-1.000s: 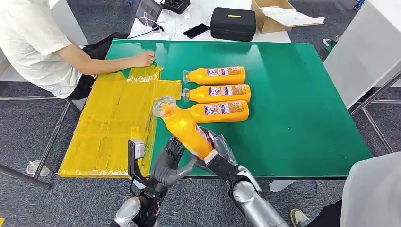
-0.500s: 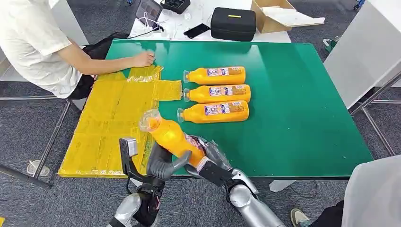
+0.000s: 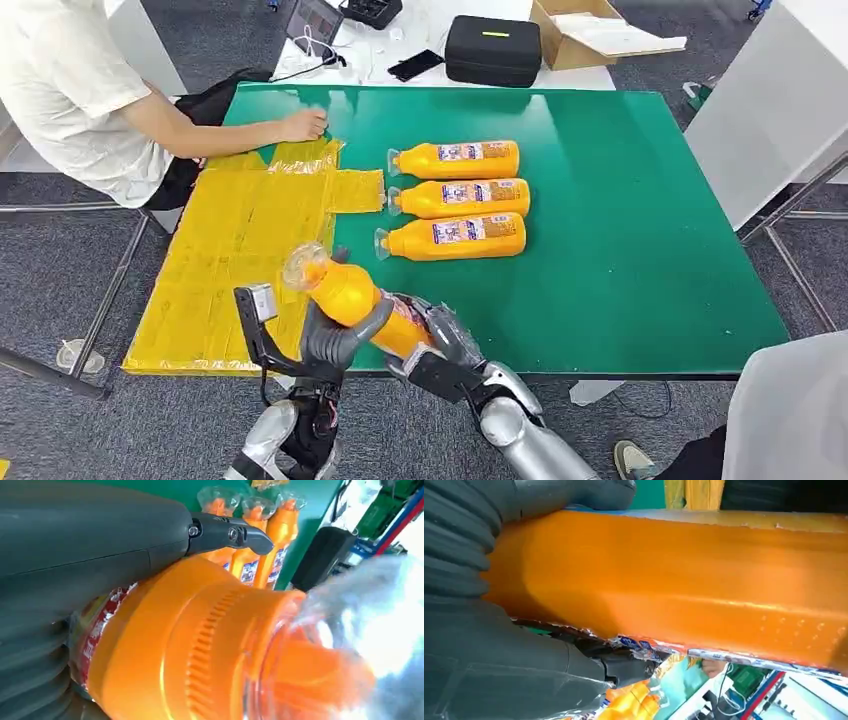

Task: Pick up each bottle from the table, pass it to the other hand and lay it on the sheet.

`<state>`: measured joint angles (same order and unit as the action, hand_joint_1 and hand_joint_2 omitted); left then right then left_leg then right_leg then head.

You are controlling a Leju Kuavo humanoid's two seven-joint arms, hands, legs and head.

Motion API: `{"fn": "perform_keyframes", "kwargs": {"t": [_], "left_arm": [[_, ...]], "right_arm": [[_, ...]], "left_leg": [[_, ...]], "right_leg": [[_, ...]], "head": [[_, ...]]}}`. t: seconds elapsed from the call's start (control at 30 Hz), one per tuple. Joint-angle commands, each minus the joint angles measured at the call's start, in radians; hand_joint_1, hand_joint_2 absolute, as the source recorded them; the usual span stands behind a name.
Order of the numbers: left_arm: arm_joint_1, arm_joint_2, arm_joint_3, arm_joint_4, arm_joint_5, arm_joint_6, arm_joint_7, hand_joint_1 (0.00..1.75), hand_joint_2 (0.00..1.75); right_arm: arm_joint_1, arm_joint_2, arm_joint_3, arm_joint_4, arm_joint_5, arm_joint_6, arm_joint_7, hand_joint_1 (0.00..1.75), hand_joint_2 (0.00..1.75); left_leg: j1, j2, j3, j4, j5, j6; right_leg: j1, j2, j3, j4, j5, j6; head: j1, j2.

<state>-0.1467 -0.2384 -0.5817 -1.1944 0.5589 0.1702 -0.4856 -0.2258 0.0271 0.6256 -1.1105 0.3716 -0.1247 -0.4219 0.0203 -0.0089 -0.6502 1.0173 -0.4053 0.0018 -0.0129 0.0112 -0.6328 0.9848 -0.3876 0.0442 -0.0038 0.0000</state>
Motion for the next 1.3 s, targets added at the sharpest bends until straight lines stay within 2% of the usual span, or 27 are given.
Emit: {"fn": "perform_keyframes", "kwargs": {"t": [0.03,0.17,0.2,0.23,0.33,0.43,0.47,0.5,0.53,0.57,0.6,0.67,0.7,1.13,1.23,1.27,1.3], "left_arm": [[-0.036,0.026,-0.019,0.030,0.024,-0.050,0.031,0.00,1.75],[-0.050,0.030,-0.039,0.066,0.010,-0.073,0.041,0.00,1.75],[-0.053,0.029,-0.041,0.084,0.012,-0.084,0.044,1.52,1.75],[-0.053,0.025,-0.033,0.096,0.028,-0.114,0.041,1.75,1.75],[-0.048,0.023,-0.011,0.106,0.048,-0.141,0.038,1.75,1.75],[-0.044,0.032,-0.017,0.096,0.034,-0.161,0.027,1.75,1.75],[-0.041,0.034,-0.018,0.089,0.032,-0.168,0.025,1.75,1.75],[-0.034,0.039,-0.023,0.072,0.036,-0.197,0.025,1.75,1.75],[-0.023,0.046,-0.025,0.052,0.030,-0.226,0.018,1.75,1.75],[-0.016,0.049,-0.027,0.038,0.021,-0.234,0.009,1.75,1.75],[-0.003,0.050,-0.019,0.017,0.020,-0.237,0.006,1.75,1.75],[0.013,0.055,-0.013,-0.020,0.012,-0.238,-0.004,1.75,1.75],[0.020,0.057,-0.009,-0.034,0.012,-0.237,-0.004,1.75,1.75],[0.027,0.057,0.004,-0.046,-0.015,-0.205,-0.016,1.75,1.75],[0.041,0.064,0.017,-0.086,-0.053,-0.161,-0.045,1.75,1.75],[0.049,0.069,0.022,-0.107,-0.065,-0.147,-0.050,1.75,1.75],[0.062,0.077,0.028,-0.140,-0.090,-0.118,-0.052,1.75,1.75]], "right_arm": [[-0.058,-0.011,0.050,0.073,-0.007,0.002,-0.005,1.75,1.75],[-0.058,-0.011,0.041,0.065,-0.011,-0.001,-0.012,1.75,1.75],[-0.060,-0.010,0.038,0.062,-0.011,-0.002,-0.014,1.75,1.75],[-0.064,-0.011,0.037,0.060,-0.012,0.002,-0.013,1.75,1.75],[-0.060,-0.012,0.024,0.045,-0.024,0.009,-0.016,1.75,1.75],[-0.046,-0.007,-0.003,0.032,-0.062,0.018,-0.023,1.57,1.75],[-0.043,-0.006,-0.009,0.029,-0.070,0.020,-0.027,1.29,1.75],[-0.037,0.001,-0.024,0.021,-0.080,0.013,-0.036,0.49,1.75],[-0.026,0.017,-0.049,0.000,-0.100,-0.007,-0.065,0.10,1.75],[-0.020,0.026,-0.059,-0.016,-0.112,-0.008,-0.068,0.07,1.75],[-0.009,0.036,-0.075,-0.037,-0.137,-0.005,-0.061,0.00,1.75],[0.002,0.044,-0.085,-0.052,-0.167,0.006,-0.041,0.00,1.75],[0.007,0.047,-0.086,-0.050,-0.173,0.007,-0.037,0.00,0.00],[0.027,0.056,-0.092,-0.032,-0.199,0.009,-0.037,0.00,0.00],[0.058,0.063,-0.143,-0.047,-0.209,-0.061,-0.064,0.00,0.00],[0.067,0.066,-0.177,-0.055,-0.215,-0.105,-0.073,0.00,0.00],[0.077,0.072,-0.229,-0.066,-0.220,-0.174,-0.079,0.00,0.00]], "left_leg": [[0.000,0.002,0.004,-0.001,-0.001,0.001],[0.000,0.001,0.004,-0.001,-0.001,0.001],[-0.001,0.001,0.003,-0.001,0.000,0.001],[-0.001,0.001,0.005,-0.001,-0.001,0.001],[0.000,0.001,0.003,-0.001,0.000,0.001],[-0.001,0.002,0.006,-0.001,-0.002,0.001],[-0.001,0.001,0.004,-0.001,-0.001,0.001],[-0.001,0.001,0.007,-0.001,-0.002,0.001],[-0.001,0.000,0.004,-0.001,-0.001,0.001],[-0.001,0.001,0.007,-0.001,-0.003,0.001],[-0.001,0.001,0.004,-0.001,-0.001,0.001],[-0.001,0.002,0.004,0.000,-0.002,0.001],[-0.001,0.002,0.003,0.000,-0.001,0.001],[-0.001,0.002,0.007,0.000,-0.003,0.001],[-0.001,0.001,0.005,-0.001,-0.002,0.001],[-0.001,0.001,0.007,-0.001,-0.003,0.001],[0.000,0.000,0.003,-0.001,-0.001,0.001]], "right_leg": [[0.000,0.000,0.003,-0.001,-0.001,-0.001],[0.000,0.000,0.004,-0.001,-0.001,-0.001],[0.000,0.000,0.002,-0.001,0.000,-0.001],[0.000,0.000,0.005,0.000,-0.001,-0.001],[0.000,0.000,0.002,-0.001,0.000,-0.001],[0.000,0.000,0.005,0.000,-0.002,-0.002],[0.000,-0.001,0.004,0.000,-0.001,-0.001],[0.000,-0.001,0.006,0.000,-0.002,-0.002],[0.000,-0.001,0.004,0.000,-0.001,-0.001],[0.000,-0.001,0.007,0.000,-0.003,-0.002],[0.000,0.000,0.003,0.000,-0.001,-0.001],[0.000,0.000,0.004,0.000,-0.002,-0.002],[0.000,0.001,0.002,0.000,-0.001,-0.001],[0.000,-0.001,0.007,0.000,-0.003,-0.002],[0.000,-0.001,0.004,0.000,-0.002,-0.002],[0.000,-0.001,0.007,0.000,-0.003,-0.002],[0.000,-0.001,0.003,0.000,-0.001,-0.001]], "head": [[0.000,0.000],[0.000,0.000],[0.000,0.000],[0.000,0.000],[0.000,0.000],[0.000,0.000],[0.000,0.000],[0.000,0.000],[0.000,0.000],[0.000,0.000],[0.000,0.000],[0.000,0.000],[0.000,0.000],[0.000,0.000],[0.000,0.000],[0.000,0.000],[0.000,0.000]]}}
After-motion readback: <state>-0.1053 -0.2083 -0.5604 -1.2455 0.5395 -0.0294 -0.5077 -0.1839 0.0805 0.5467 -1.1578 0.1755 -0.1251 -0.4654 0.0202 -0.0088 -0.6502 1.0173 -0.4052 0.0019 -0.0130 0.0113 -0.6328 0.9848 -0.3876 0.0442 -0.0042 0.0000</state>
